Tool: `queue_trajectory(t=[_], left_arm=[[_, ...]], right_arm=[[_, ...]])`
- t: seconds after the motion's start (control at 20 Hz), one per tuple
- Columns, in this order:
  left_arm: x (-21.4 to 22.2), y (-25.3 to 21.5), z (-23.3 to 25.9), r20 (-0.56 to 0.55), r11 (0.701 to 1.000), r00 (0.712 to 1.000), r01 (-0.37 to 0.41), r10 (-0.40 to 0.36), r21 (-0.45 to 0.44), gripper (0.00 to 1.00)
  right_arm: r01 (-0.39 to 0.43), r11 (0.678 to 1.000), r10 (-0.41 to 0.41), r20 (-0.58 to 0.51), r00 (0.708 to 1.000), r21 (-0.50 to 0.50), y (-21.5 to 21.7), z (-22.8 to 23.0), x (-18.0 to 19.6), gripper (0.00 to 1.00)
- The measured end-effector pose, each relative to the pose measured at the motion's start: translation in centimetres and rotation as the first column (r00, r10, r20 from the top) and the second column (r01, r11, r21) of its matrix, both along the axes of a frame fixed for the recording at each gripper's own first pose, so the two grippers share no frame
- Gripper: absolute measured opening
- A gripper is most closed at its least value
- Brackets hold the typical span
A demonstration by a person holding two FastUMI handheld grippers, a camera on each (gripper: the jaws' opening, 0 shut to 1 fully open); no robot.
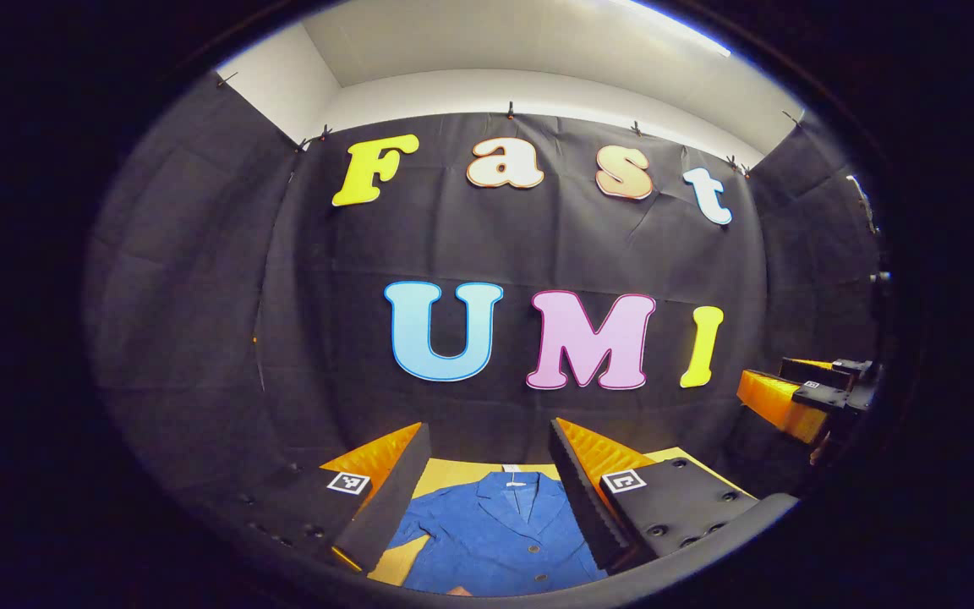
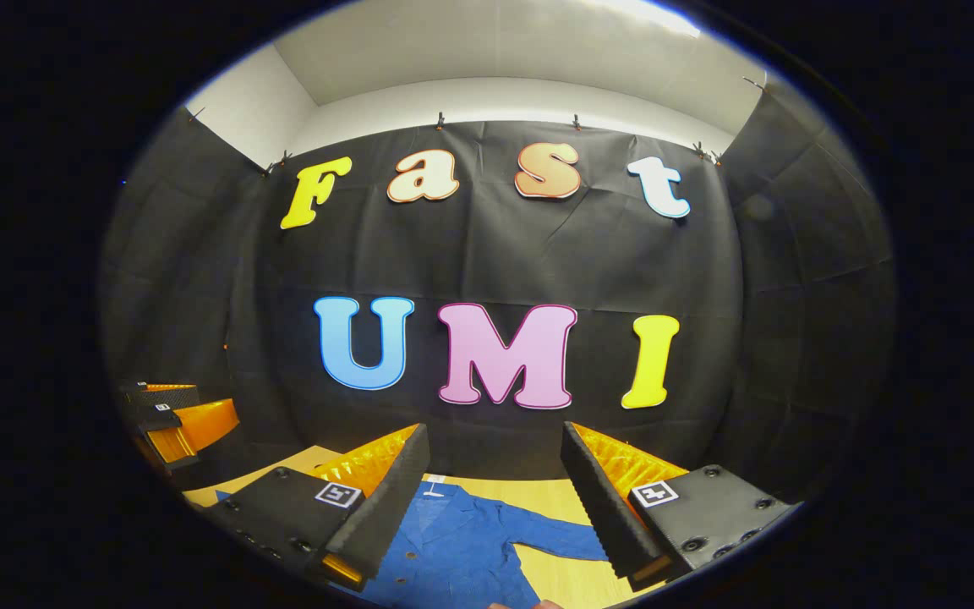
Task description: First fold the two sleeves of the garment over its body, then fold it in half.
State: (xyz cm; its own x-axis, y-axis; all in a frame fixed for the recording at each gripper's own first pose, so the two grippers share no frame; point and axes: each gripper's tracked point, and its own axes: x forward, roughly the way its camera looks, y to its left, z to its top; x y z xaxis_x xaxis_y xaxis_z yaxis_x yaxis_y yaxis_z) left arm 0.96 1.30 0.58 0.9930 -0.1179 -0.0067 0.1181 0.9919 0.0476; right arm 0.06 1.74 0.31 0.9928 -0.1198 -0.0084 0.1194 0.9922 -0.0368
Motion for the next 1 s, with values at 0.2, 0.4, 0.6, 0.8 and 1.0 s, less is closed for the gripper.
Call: queue_trajectory(t=[0.2,0.4,0.6,0.8,1.0], left_arm=[[0.0,0.6,-0.7,-0.023,1.000,1.000,0.002,-0.002,-0.004,0.82],[-0.3,1.4,-1.1,-0.030,1.000,0.999,-0.015,0.015,-0.002,0.84],[-0.1,1.0,-1.1,-0.038,0.999,0.999,-0.002,0.000,-0.039,0.82],[-0.3,1.2,-1.0,-0.028,0.999,1.000,-0.004,0.003,-0.043,0.84],[-0.2,0.9,-1.4,-0.040,0.999,0.999,-0.007,0.005,-0.049,0.80]], right_arm=[[0.028,1.000,-0.028,-0.021,0.999,0.006,-0.4,-0.7,0.0,0.92],[0.032,0.999,-0.032,-0.016,0.999,0.001,-0.5,-0.5,-0.1,1.00],[0.044,0.999,-0.044,-0.024,0.999,0.004,-1.1,-0.5,-0.2,0.99],[0.061,0.998,-0.061,-0.016,0.998,-0.004,-1.9,-0.1,-0.2,0.99],[0.066,0.998,-0.066,-0.019,0.998,0.001,-2.1,-0.2,-0.5,0.99]])
